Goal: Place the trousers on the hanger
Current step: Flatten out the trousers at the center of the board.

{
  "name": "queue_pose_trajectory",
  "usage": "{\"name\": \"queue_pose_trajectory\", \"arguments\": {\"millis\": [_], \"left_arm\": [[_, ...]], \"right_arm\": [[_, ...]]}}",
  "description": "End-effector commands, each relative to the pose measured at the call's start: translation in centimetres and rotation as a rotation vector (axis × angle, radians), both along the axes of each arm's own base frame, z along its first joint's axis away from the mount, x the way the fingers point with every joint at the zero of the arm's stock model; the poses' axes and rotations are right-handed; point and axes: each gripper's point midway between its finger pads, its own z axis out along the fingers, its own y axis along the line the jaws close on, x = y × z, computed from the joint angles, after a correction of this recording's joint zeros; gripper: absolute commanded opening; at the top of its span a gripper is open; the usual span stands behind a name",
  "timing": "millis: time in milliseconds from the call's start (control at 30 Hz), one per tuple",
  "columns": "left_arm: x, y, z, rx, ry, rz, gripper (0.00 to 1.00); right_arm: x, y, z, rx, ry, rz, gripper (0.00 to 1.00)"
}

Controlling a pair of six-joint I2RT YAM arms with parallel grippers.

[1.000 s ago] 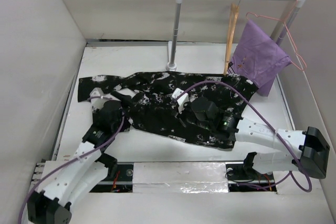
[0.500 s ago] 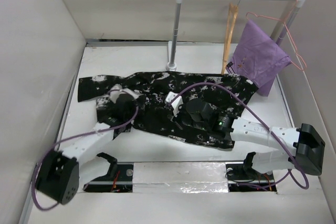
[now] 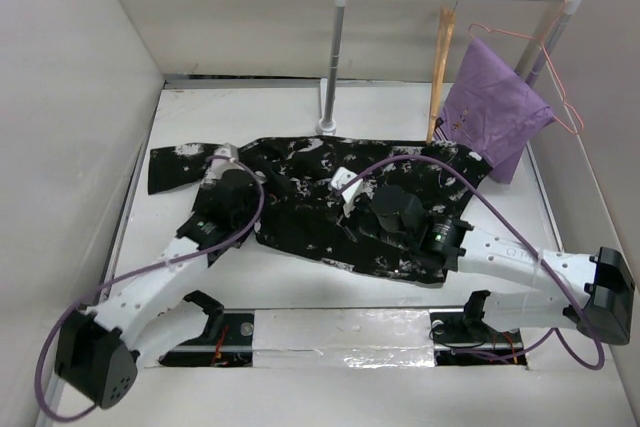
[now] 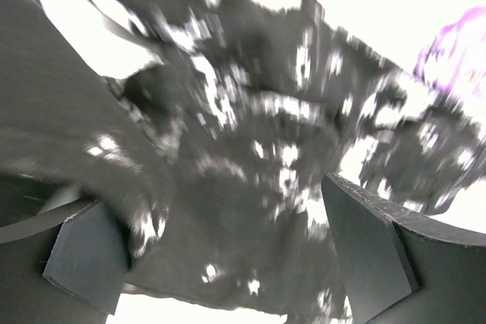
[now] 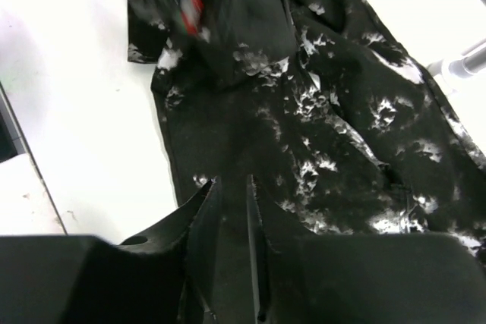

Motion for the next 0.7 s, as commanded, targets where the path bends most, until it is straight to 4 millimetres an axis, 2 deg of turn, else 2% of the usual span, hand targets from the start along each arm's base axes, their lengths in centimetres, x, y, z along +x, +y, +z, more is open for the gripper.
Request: {"name": "queue_pose_trajectory", "arguments": {"millis": [0,33,100,133,167,200,233,267,333,400,433,467,500,533,567,633,667], "left_arm": [[0.0,4.0,3.7,0.024,-0.099,0.098,0.99],[0.4,5.4,4.7,0.033,-0.126,0.137,0.99],[0.8,6.5,7.2,0.027,-0.182,0.154,0.99],[1.3,7.9,7.5,0.064,-0.188,0.166,0.99],[1.3,6.8,7.8,0.043,-0.183,0.074,0.99],[1.9,6.6,7.9,0.042,-0.164,0.037,0.99],[2.0,6.5,7.5,0.040,-0.137,-0.004,0.99],[1.7,5.5,7.3,0.021,-0.129,-0.122,0.99],[1.0,4.3,5.3,0.011,-0.062,-0.234,0.99],[0.0,4.0,3.0,0.023,-0.016,-0.286,0.96],[-0.4,4.0,2.5,0.021,-0.010,-0.284,0.93],[-0.1,5.3,2.0,0.051,0.002,-0.205,0.87],[-0.3,6.2,2.6,0.037,-0.013,-0.124,0.77],[-0.2,7.3,3.1,0.033,-0.026,-0.044,0.63],[0.2,9.2,3.5,0.046,-0.049,0.073,0.56],[0.1,11.3,4.7,0.002,-0.099,0.230,0.51],[0.2,13.3,4.5,0.011,-0.092,0.348,0.55]], "right_arm": [[0.4,0.2,2.2,0.037,-0.036,-0.008,0.28],[0.4,0.5,2.4,0.043,-0.035,0.002,0.28],[0.3,0.8,2.6,0.045,-0.038,0.012,0.27],[0.3,0.9,2.7,0.045,-0.042,0.021,0.25],[0.3,0.8,2.9,0.044,-0.043,0.021,0.24],[0.2,0.7,2.9,0.041,-0.043,0.022,0.23],[0.3,0.7,3.0,0.039,-0.048,0.020,0.21],[0.2,0.6,3.3,0.042,-0.052,0.021,0.20],[0.2,0.4,3.5,0.042,-0.055,0.020,0.15],[0.1,0.2,3.6,0.047,-0.059,0.017,0.11],[0.5,-0.1,3.6,0.049,-0.061,0.002,0.09],[0.4,-0.2,3.4,0.049,-0.060,0.003,0.05],[0.4,-0.1,3.5,0.055,-0.062,0.007,0.00],[0.5,-0.1,3.2,0.052,-0.056,0.010,0.00],[0.6,0.0,3.0,0.046,-0.053,0.012,0.00],[0.6,0.2,2.1,0.034,-0.036,0.011,0.00],[0.5,0.3,1.6,0.031,-0.029,0.015,0.00]]}}
